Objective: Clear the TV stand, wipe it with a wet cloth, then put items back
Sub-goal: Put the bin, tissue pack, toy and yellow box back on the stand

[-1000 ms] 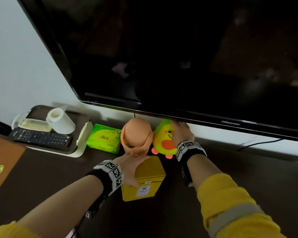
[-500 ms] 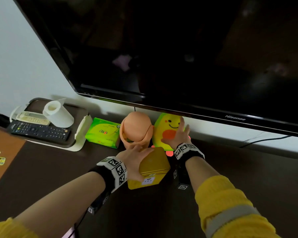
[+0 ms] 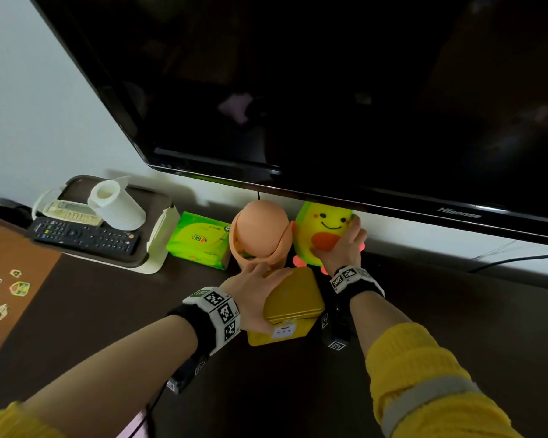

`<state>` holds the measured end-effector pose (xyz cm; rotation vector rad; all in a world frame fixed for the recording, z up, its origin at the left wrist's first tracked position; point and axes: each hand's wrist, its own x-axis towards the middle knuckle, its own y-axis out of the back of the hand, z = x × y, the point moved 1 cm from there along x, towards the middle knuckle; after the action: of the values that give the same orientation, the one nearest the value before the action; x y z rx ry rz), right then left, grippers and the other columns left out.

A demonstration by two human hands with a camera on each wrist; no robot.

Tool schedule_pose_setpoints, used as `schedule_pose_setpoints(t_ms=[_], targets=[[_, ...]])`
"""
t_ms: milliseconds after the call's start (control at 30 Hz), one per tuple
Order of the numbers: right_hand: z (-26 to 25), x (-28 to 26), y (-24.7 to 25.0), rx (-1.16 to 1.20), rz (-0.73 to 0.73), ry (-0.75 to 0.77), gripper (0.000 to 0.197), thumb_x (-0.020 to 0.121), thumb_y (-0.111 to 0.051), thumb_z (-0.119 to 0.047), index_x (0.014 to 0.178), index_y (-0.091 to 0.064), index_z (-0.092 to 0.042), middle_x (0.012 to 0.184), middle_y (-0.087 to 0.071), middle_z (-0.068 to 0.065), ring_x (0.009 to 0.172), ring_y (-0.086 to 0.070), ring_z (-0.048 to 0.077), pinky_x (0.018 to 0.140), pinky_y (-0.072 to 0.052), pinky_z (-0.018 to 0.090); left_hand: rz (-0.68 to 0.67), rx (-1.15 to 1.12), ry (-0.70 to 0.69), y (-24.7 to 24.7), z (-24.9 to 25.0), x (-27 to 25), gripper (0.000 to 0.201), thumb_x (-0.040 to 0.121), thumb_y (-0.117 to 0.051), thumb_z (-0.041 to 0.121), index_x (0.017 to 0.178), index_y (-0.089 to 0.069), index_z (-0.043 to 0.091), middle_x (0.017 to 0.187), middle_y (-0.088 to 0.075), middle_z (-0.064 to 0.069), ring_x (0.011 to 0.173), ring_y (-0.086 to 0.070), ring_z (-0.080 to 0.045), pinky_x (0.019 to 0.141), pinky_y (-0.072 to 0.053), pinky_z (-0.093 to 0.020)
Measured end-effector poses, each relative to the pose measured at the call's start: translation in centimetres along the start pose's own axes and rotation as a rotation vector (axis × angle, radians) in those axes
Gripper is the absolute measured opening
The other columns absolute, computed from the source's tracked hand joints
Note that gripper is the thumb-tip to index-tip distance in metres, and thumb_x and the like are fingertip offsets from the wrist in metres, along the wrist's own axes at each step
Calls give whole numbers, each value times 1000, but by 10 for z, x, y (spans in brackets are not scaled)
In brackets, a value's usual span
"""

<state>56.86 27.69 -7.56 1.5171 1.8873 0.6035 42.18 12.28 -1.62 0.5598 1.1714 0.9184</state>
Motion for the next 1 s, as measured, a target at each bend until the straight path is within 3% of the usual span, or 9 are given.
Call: schedule_pose_setpoints(t_ms=[133, 233, 333, 500, 633, 700, 833, 900, 1000], targets=[[-5, -2, -2, -42, -16, 80, 110, 70, -82, -24, 148, -7, -6, 137, -26, 21, 120, -42, 46, 95, -44, 51, -6, 9, 3, 0, 1, 1, 112, 63, -76, 52, 147, -4, 37, 136, -33, -6, 131, -30, -31, 102, -41, -47], [-9, -6, 4, -117, -97, -19, 119, 68, -82, -35, 150, 3, -18, 146, -16, 15, 121, -45, 47, 93, -46, 51, -20, 3, 16, 1, 3, 3, 112, 63, -75, 52, 147, -3, 38, 137, -32, -6, 132, -29, -30, 102, -42, -47], [-7, -12, 19, -108, -124, -52, 123, 68, -82, -41, 150, 7, -19, 152, -5, 14, 128, -40, 45, 98, -45, 50, -33, 6, 16, 2, 6, 2, 113, 63, -76, 50, 147, -1, 38, 140, -30, -5, 135, -25, -31, 105, -39, -46], [-1, -33, 54, -107, -148, 60, 93, 80, -71, -40, 149, -13, -18, 151, -15, 11, 138, -24, 36, 110, -31, 47, -14, 42, -14, 7, 14, -9, 115, 63, -77, 48, 148, -1, 36, 138, -31, -7, 134, -25, -31, 101, -43, -46], [1, -62, 79, -166, -402, 57, 74, 78, -74, -36, 141, -38, -24, 150, -29, 7, 140, -18, 25, 113, -21, 41, -23, 54, -63, 13, 19, -17, 119, 63, -77, 50, 149, 4, 32, 142, -27, -11, 136, -23, -35, 105, -39, -49], [-4, -82, 86, -181, -551, 48, 89, 70, -81, -32, 144, -33, -27, 152, -23, 5, 142, -13, 24, 114, -18, 42, -20, 56, -91, 17, 21, -21, 123, 61, -81, 44, 148, 5, 31, 146, -23, -11, 138, -20, -35, 107, -35, -51], [-20, -119, 79, -575, -651, 231, 116, 59, -85, -43, 149, -12, -30, 154, -13, -1, 143, -8, 25, 116, -12, 55, 58, 57, -216, 21, 30, -27, 123, 55, -81, 48, 147, 0, 33, 143, -31, -8, 134, -31, -30, 107, -32, -47], [-27, -130, 73, -670, -649, 269, 117, 59, -83, -43, 148, -10, -26, 152, -16, -2, 140, -13, 27, 112, -19, 60, 85, 50, -272, 19, 36, -27, 125, 49, -75, 59, 145, 2, 35, 138, -37, -7, 128, -37, -30, 106, -35, -46], [-31, -135, 76, -655, -608, 286, 112, 59, -83, -39, 147, -16, -17, 140, -30, 4, 124, -30, 31, 104, -37, 48, 139, 70, -291, 17, 43, -23, 126, 51, -74, 62, 145, 6, 38, 141, -30, -4, 127, -37, -29, 106, -34, -46]])
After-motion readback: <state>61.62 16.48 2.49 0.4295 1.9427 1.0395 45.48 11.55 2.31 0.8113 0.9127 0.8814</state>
